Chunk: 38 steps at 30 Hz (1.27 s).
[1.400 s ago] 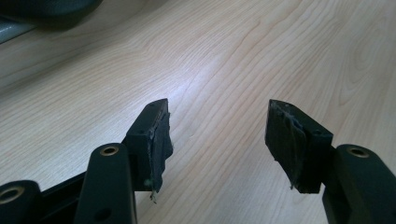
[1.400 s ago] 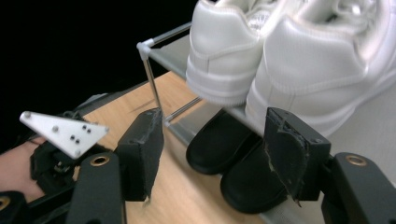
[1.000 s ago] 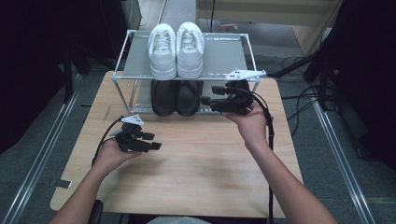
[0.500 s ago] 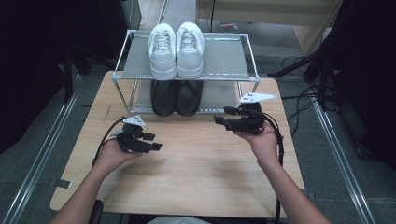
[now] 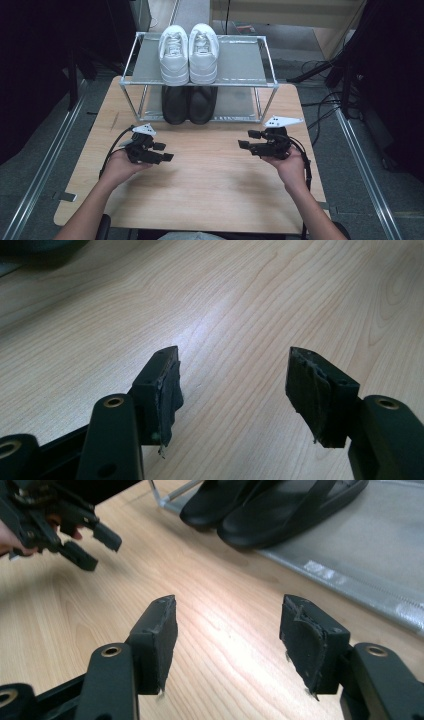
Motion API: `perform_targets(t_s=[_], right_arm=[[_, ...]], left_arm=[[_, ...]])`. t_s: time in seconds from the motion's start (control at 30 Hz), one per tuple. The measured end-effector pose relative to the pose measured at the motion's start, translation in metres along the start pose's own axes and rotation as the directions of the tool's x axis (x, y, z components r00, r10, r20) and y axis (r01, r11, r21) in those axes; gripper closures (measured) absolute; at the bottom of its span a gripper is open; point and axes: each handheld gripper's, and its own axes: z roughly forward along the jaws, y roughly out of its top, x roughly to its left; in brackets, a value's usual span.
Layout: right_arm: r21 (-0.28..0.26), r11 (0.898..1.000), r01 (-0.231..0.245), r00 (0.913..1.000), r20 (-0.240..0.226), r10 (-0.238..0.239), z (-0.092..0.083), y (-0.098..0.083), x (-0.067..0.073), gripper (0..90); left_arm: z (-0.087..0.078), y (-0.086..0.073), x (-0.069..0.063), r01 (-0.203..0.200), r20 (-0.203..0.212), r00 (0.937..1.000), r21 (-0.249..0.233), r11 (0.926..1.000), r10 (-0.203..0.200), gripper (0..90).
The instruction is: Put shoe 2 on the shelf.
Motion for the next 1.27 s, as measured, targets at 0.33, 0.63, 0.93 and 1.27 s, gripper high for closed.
perform_targets(t_s=[0.33,0.63,0.93,1.27], right_arm=[[-0.001,1.0,-0.003,0.9999,0.015,0.003,0.0,-0.02,-0.008,41.1],[-0.013,1.0,0.007,0.9997,0.025,-0.007,0.0,-0.025,-0.008,39.3],[-0.004,1.0,0.006,0.9996,0.029,-0.006,0.002,-0.027,-0.009,38.5],[0.053,0.998,0.028,0.9979,0.056,-0.031,0.013,-0.03,-0.005,29.9]], left_arm=[[0.003,0.001,-0.005,-0.025,-0.005,0.9997,-0.001,0.9997,0.025,38.4],[0.001,0.001,-0.004,-0.022,-0.006,0.9997,-0.018,0.9996,0.022,37.1],[0.002,0.001,-0.004,-0.01,-0.005,0.9999,-0.01,0.9999,0.01,36.6],[0.011,0.0,-0.006,-0.03,0.0,0.9995,0.024,0.9993,0.03,31.9]])
